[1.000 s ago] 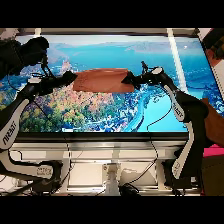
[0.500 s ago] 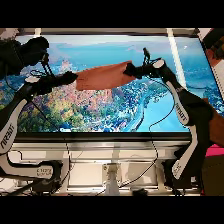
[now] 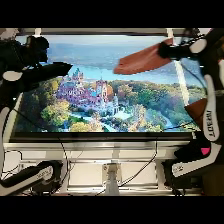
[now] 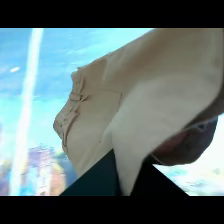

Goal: Fold the clothes and pants, and hang the long-sleeved shirts on hangers.

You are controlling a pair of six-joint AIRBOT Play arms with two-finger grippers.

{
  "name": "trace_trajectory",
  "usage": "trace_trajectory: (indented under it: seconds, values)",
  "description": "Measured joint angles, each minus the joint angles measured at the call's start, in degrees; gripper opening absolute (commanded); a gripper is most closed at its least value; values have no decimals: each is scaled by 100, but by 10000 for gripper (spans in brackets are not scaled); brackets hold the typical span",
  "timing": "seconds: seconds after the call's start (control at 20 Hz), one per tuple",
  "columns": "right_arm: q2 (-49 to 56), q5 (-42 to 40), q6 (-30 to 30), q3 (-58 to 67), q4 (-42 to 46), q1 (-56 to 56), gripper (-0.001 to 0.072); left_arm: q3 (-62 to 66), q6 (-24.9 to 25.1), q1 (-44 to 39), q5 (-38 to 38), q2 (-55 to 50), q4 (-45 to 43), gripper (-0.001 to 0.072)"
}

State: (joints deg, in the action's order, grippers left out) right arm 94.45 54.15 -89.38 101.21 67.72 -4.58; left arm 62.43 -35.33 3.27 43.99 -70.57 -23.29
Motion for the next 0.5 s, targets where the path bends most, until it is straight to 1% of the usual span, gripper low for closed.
trace_trajectory:
  seconds: [0.25, 0.5]
  values:
    - [-678, 719, -431, 0, 1517, -935, 14, 0, 22, 0, 83, 748, -249, 13]
    - [-981, 1738, -555, -2, 2509, -1932, 14, 0, 24, 0, 98, 1003, -378, 14]
